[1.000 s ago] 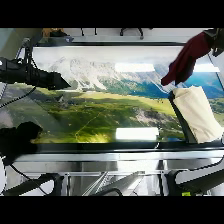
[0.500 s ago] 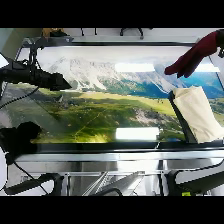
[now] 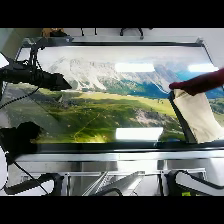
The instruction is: Fold the shirts.
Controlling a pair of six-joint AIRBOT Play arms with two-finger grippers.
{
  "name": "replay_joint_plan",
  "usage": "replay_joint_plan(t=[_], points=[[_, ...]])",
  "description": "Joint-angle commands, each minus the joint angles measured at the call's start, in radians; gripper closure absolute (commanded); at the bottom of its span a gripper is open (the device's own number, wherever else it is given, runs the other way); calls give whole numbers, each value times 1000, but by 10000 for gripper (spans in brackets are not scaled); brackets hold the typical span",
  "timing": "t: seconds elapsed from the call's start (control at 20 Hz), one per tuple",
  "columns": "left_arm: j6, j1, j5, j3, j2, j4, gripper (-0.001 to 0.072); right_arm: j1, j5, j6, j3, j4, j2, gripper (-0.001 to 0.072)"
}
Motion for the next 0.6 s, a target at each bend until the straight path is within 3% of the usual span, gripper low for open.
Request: replay_joint_plan(t=[0.0,0.25,0.45,0.55], points=[[1,1,-10,0,-1,0,695,-107,116,23,-151,-99,143,690],[1,1,-6,0,-1,1,695,-161,238,-166,-346,-99,222,690],[10,1,-6,0,-1,1,695,-161,237,-388,-493,-98,245,690],[10,1,-6,0,-1,1,695,-161,237,-429,-553,-114,245,690]])
